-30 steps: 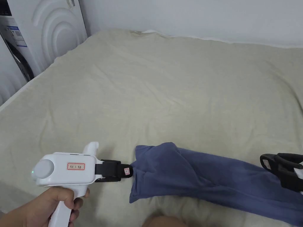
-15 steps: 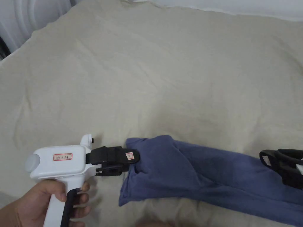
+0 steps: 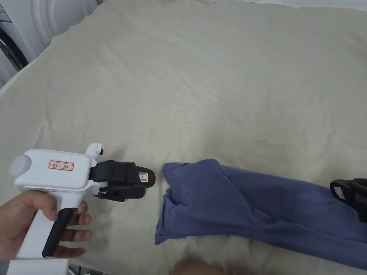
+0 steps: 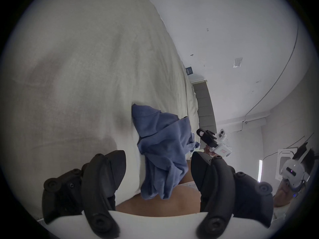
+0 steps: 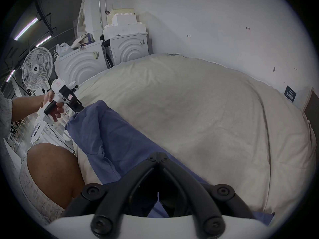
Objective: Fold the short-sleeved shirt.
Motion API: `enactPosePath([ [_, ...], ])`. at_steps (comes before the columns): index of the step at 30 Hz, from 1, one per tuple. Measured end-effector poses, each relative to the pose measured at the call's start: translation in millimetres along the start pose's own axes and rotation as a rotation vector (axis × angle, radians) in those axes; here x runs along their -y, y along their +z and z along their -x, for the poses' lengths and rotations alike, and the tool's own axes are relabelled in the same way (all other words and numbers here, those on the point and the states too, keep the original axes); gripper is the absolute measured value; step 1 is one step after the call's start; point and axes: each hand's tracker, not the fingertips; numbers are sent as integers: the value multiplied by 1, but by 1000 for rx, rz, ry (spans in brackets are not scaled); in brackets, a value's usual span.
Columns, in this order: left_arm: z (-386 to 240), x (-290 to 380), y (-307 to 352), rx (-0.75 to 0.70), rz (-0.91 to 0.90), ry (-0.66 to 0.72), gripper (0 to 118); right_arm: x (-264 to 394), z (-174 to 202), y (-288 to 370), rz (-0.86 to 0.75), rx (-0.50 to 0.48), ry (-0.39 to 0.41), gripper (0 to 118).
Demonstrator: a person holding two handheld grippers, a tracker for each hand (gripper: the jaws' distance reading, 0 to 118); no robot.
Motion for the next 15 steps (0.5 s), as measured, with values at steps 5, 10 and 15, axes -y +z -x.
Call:
enactPosePath([
  [5, -6, 1, -19, 26, 18, -20, 83, 3, 4, 3, -5, -10, -6, 0],
  [10, 11, -8, -39, 56, 80, 34, 83, 11, -17, 3, -17, -4, -19, 0],
  [15, 2, -6, -53, 63, 115, 79, 83, 0, 5, 20, -13, 4, -20, 0],
])
